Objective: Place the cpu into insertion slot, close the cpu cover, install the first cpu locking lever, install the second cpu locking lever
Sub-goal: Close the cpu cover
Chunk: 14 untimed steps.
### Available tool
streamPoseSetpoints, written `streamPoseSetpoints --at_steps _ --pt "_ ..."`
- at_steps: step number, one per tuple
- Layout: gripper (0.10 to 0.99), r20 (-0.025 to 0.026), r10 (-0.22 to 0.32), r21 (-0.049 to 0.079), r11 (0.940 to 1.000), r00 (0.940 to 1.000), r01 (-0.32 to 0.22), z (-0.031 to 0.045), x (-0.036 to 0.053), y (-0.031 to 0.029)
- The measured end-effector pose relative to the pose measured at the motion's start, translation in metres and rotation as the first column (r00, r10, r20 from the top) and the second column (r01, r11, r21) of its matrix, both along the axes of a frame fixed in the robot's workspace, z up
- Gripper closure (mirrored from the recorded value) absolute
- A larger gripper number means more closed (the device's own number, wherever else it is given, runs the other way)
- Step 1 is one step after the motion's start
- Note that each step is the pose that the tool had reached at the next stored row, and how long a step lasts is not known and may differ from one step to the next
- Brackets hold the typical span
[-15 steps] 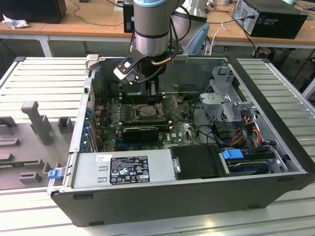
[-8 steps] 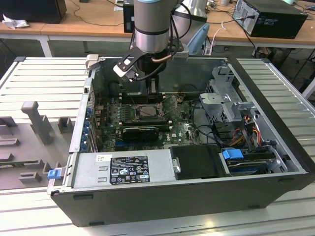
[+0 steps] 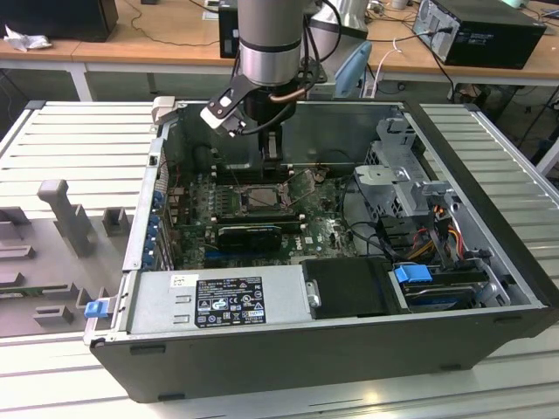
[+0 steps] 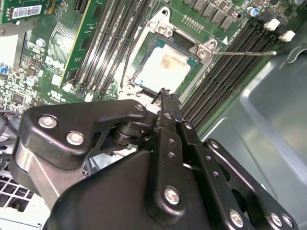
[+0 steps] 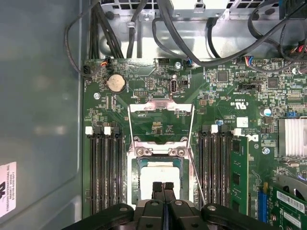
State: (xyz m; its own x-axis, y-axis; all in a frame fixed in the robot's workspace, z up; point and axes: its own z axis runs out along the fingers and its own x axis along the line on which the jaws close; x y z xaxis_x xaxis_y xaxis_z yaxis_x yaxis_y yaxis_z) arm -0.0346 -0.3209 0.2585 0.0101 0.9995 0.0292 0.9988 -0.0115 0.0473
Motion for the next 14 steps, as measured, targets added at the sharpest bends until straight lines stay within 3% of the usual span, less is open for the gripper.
streamPoseSetpoints --at_steps 10,14 --pt "0.98 0.0 0.0 0.0 1.0 1.0 0.0 0.0118 0.0 0.001" --pt "0.98 -0.0002 0.0 0.0 1.0 1.0 0.0 0.0128 0.0036 0.0012"
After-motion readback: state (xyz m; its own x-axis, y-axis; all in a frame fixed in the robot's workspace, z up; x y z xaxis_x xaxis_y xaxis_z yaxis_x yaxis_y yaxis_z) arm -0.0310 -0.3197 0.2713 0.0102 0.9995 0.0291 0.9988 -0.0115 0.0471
